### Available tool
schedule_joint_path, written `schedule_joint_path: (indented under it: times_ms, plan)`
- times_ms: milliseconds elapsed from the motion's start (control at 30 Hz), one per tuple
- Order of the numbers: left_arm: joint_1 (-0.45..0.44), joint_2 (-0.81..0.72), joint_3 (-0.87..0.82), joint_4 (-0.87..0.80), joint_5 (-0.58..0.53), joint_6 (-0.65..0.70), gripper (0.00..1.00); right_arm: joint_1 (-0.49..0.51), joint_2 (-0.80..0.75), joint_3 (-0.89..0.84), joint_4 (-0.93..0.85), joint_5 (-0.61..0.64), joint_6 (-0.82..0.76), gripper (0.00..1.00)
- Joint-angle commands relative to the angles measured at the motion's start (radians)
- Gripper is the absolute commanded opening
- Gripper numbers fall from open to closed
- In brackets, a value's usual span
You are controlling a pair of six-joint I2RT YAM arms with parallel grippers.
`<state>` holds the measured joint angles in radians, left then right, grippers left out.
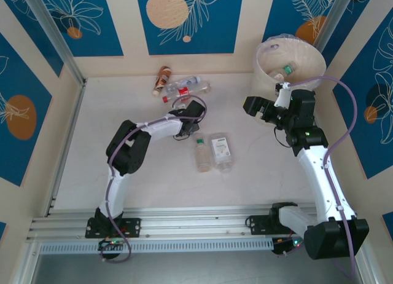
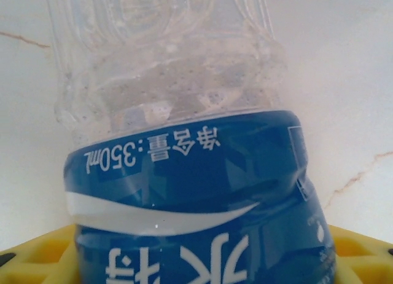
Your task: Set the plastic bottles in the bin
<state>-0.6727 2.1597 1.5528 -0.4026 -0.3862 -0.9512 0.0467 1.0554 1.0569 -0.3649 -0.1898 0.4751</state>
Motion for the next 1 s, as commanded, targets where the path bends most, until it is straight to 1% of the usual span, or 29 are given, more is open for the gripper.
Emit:
schedule_joint_path:
  times_ms: [0,133,167,267,333,433,567,733,867,967]
  plan:
    - [-0.005,-0.059,-0.082,0.073,0.015,0.097,0.55,0.007,-0.015,-0.001,-0.016,0.002,0.002,1.00]
    - [-0.003,-0.125,-0.174,0.170,0.035,0.185,0.53,0.007,-0.006,-0.005,-0.009,-0.003,0.013,1.00]
    - [-0.003,-0.147,-0.209,0.219,0.054,0.220,0.53,0.008,-0.005,-0.007,-0.005,-0.006,0.018,1.00]
    - [-0.002,-0.222,-0.311,0.336,0.081,0.269,0.52,0.010,0.000,-0.019,0.015,-0.021,0.046,1.00]
    - [-0.003,-0.266,-0.352,0.367,0.090,0.298,0.51,0.012,0.002,-0.029,0.024,-0.031,0.062,1.00]
    - [-0.003,-0.324,-0.394,0.408,0.135,0.353,0.51,0.021,0.002,-0.039,0.037,-0.040,0.086,1.00]
    - [-0.004,-0.403,-0.473,0.525,0.260,0.414,0.50,0.049,0.007,-0.048,0.066,-0.053,0.108,1.00]
    - [-0.010,-0.476,-0.531,0.627,0.440,0.435,0.49,0.067,0.019,-0.029,0.059,-0.034,0.104,1.00]
    - [-0.009,-0.507,-0.558,0.721,0.625,0.427,0.48,0.074,0.039,-0.015,0.070,-0.084,0.121,0.99]
    - [-0.009,-0.518,-0.570,0.765,0.712,0.422,0.48,0.085,0.065,0.001,0.067,-0.122,0.138,1.00]
